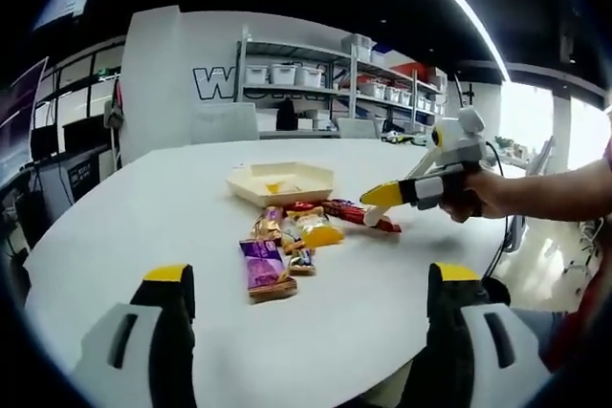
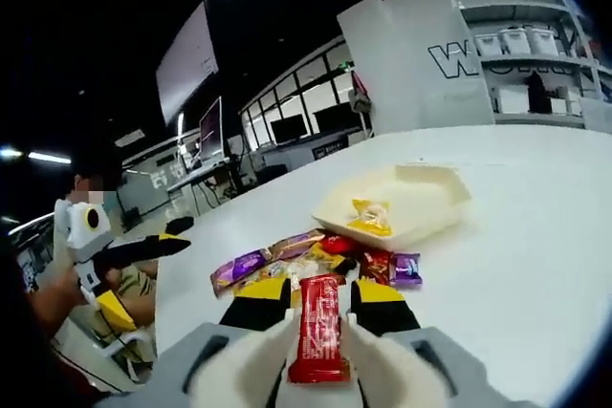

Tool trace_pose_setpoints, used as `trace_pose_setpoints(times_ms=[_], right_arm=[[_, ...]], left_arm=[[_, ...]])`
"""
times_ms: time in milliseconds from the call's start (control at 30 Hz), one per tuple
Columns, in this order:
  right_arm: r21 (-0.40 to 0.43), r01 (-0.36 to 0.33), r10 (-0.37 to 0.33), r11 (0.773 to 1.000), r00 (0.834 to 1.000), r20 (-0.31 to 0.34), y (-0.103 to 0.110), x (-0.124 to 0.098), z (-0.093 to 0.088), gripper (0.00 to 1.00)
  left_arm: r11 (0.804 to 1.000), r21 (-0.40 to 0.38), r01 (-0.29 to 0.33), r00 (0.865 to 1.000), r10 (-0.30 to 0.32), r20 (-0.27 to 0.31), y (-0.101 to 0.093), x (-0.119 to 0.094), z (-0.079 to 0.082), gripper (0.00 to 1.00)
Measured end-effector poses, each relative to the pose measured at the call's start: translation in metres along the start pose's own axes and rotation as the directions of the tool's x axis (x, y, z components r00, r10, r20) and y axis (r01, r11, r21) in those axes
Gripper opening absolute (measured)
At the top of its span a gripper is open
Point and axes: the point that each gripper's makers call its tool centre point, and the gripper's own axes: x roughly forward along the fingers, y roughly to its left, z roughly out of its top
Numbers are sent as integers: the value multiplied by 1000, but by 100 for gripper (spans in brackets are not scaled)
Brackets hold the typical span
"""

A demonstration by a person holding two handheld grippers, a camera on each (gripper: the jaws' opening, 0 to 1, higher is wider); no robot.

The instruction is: Place the target food into the container with the food tongs after gripping and lifting it, then release it inside without dropping or visibly crushing the food.

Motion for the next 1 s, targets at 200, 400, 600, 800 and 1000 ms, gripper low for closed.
trace_pose_setpoints(times_ms=[200, 400, 600, 800, 1000], right_arm=[[17, 5, -6, 1000, 999, 48, -2, -4, 19, 20], [105, -11, -1, 994, 994, 109, -3, -6, 40, 20], [179, -26, -1, 983, 989, 149, -5, -7, 50, 19], [167, -19, 0, 986, 994, 113, -6, -4, 42, 21], [26, -13, 12, 1000, 999, 38, 6, 0, 12, 23]], left_arm=[[1000, 6, 2, 1000, -2, 0, 0, 0, 1, 99], [1000, 5, 1, 1000, -1, -6, 0, -2, -2, 98], [999, -49, 17, 1000, -16, 27, -3, -4, 3, 97], [999, -39, 4, 1000, -3, 27, 3, -8, 6, 96], [999, -36, 0, 1000, 1, 19, 1, -9, 3, 96]])
